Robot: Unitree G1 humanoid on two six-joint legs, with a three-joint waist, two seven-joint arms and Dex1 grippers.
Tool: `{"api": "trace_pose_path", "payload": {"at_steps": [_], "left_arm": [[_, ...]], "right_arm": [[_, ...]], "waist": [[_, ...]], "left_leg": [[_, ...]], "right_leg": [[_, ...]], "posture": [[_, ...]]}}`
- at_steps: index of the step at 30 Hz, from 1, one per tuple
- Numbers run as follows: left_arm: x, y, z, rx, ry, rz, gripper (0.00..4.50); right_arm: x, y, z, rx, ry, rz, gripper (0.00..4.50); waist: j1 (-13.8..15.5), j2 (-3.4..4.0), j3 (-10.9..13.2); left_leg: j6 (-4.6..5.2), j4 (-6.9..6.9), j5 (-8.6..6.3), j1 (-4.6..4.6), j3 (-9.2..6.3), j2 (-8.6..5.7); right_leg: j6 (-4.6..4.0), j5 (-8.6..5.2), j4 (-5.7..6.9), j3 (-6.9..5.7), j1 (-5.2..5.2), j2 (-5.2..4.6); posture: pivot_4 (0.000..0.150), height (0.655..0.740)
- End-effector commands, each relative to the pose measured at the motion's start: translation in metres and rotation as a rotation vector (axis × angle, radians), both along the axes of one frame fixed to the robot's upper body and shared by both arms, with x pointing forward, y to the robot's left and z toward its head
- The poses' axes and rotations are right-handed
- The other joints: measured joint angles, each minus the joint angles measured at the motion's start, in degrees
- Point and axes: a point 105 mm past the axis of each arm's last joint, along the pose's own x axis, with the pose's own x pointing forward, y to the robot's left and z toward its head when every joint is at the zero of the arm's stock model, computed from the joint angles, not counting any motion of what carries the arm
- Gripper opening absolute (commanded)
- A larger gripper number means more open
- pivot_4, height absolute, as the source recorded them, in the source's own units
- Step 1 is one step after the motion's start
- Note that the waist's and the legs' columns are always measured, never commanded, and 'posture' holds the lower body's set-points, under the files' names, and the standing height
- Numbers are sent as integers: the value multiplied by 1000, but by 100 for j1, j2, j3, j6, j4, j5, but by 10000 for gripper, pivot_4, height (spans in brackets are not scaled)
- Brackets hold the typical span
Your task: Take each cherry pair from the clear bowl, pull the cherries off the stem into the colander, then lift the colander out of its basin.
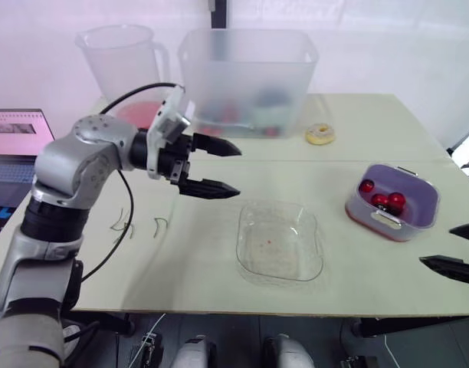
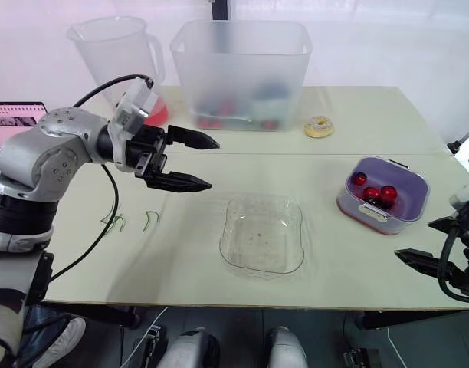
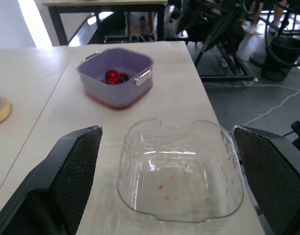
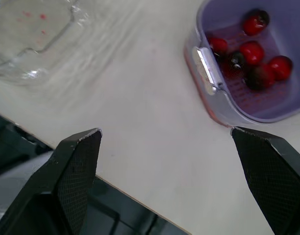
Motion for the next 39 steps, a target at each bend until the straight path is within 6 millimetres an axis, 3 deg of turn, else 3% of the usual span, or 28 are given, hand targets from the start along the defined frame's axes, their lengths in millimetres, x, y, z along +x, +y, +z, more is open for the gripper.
{"api": "trace_pose_path", "payload": {"at_steps": [1, 8, 17, 20, 27, 39], "left_arm": [[-7, 0, 13, -58, -47, 47, 44805], [-20, 1, 11, -129, -26, 117, 44805], [-23, 8, 0, -121, -16, 235, 44805], [-26, 7, 1, -132, -21, 241, 45000], [-31, 0, 8, -122, -40, 247, 45000], [-26, -22, 14, -119, -60, 237, 45000]], "right_arm": [[26, -18, -3, -85, -70, 12, 45000], [74, -14, -26, -145, 1, 170, 45000], [105, -13, -46, -169, 87, 249, 45000], [112, -11, -49, -168, 101, 263, 36358], [118, 0, -44, -153, 118, 313, 2728], [109, 6, -28, -107, 125, 312, 2222]], "waist": [[-3, -1, 0], [-42, 1, 2], [-72, 3, 1], [-67, 4, 1], [-116, 5, 1], [-123, 7, 0]], "left_leg": [[1, 2, 0, -1, 1, 0], [-2, 3, 1, -1, 0, 0], [-4, 5, 2, -2, -1, 0], [-5, 9, 2, -4, -1, -1], [-7, 10, 4, -4, -3, -1], [-9, 10, 4, -4, -2, -1]], "right_leg": [[0, 0, 0, 2, 0, -1], [3, -2, 4, 10, -3, 0], [2, -2, 3, 7, -2, -2], [2, -2, 3, 6, -1, -3], [2, -2, 4, 3, -1, -5], [3, -1, 4, -6, -1, -6]], "posture": [[1500, 6886], [1500, 6886], [1500, 6886], [1500, 6886], [1500, 6886], [1500, 6886]]}}
